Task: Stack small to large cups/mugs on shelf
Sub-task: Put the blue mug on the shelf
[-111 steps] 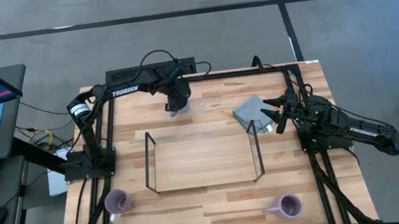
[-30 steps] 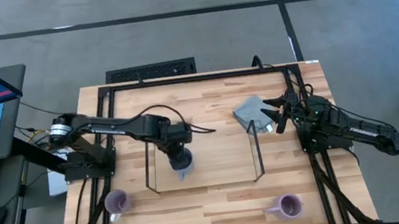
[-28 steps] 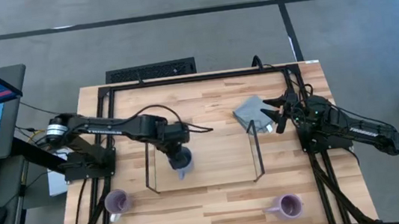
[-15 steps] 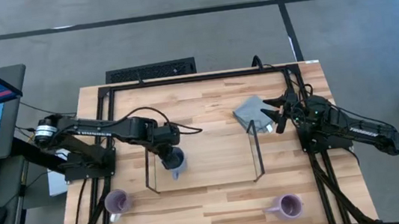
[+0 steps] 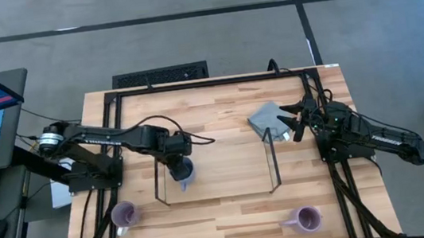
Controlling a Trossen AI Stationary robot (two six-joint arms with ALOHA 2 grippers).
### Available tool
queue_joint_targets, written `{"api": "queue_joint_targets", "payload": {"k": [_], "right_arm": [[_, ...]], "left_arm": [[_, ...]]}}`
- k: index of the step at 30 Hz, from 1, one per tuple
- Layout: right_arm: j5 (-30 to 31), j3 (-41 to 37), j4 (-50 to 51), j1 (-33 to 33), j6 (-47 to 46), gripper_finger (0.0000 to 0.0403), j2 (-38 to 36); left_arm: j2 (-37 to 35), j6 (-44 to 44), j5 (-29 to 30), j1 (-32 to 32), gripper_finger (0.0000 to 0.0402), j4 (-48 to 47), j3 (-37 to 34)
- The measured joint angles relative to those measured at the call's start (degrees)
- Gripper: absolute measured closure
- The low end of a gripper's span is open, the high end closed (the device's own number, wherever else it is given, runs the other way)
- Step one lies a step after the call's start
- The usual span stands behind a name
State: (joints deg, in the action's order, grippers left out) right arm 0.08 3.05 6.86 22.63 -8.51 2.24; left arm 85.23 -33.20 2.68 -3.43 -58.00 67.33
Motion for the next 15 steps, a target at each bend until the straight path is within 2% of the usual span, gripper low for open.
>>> {"api": "queue_joint_targets", "payload": {"k": [7,15], "right_arm": [[-0.01,-0.01,-0.01,0.0,0.01,0.0172,0.0],[-0.01,-0.01,0.01,0.0,0.0,0.0172,0.0]], "left_arm": [[1.44,0.38,0.13,-0.02,0.0395,-0.67,0.22],[1.99,0.06,-0.6,0.05,0.037,-0.75,0.02]]}}
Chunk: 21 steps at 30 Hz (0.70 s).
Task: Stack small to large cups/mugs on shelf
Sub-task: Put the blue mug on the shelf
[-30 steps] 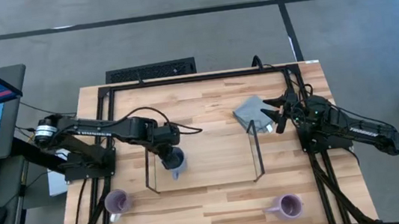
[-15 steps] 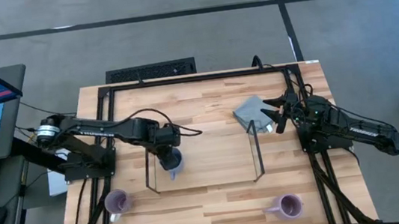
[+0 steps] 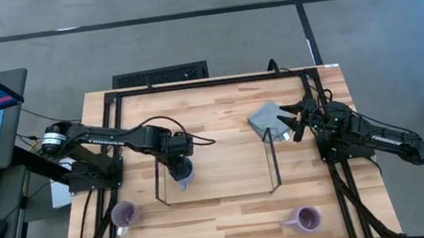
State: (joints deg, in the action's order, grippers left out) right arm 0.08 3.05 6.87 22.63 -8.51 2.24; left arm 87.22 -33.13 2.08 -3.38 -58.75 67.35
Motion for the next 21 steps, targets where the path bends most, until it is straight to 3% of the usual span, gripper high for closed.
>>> {"api": "queue_joint_targets", "payload": {"k": [21], "right_arm": [[0.0,0.0,0.01,0.0,0.0,0.0172,0.0]], "left_arm": [[0.16,0.65,0.18,0.0,0.0372,1.15,-0.13]]}}
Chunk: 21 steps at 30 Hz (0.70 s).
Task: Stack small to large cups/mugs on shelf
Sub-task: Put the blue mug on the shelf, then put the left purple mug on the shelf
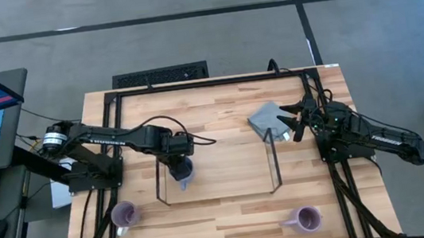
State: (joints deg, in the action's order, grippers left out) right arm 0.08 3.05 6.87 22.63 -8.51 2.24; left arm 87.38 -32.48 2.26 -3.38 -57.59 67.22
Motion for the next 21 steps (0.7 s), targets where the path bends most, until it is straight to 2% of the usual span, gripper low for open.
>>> {"api": "queue_joint_targets", "payload": {"k": [6,16,21], "right_arm": [[0.0,0.0,0.0,0.0,0.0,0.0172,0.0],[0.0,0.0,0.0,0.0,0.0,0.0172,0.0],[0.0,0.0,-0.02,0.0,0.0,0.0172,0.0]], "left_arm": [[-0.02,0.41,-0.68,0.0,0.0349,1.15,0.07],[-0.15,0.28,-1.08,-0.02,0.0249,1.53,0.21],[0.02,1.37,-0.68,-0.07,0.0235,0.6,2.17]]}}
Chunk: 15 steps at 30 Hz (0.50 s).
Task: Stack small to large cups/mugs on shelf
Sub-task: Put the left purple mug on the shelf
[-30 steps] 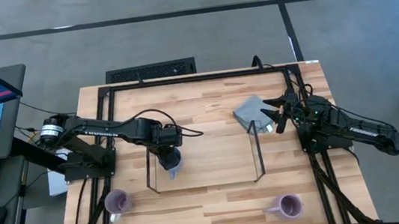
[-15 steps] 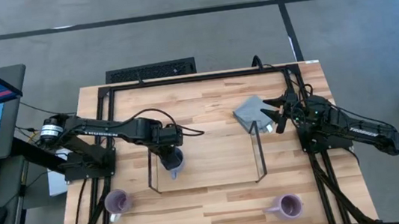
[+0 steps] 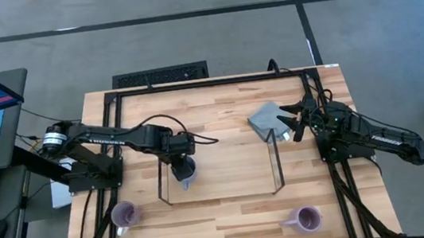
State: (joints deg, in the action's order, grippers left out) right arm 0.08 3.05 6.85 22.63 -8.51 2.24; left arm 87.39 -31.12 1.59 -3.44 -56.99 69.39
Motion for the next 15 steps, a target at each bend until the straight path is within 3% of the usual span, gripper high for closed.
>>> {"api": "queue_joint_targets", "payload": {"k": [15], "right_arm": [[0.0,0.0,0.01,0.0,0.0,0.0172,0.0]], "left_arm": [[0.0,2.39,1.93,0.18,0.0234,-2.29,2.07]]}}
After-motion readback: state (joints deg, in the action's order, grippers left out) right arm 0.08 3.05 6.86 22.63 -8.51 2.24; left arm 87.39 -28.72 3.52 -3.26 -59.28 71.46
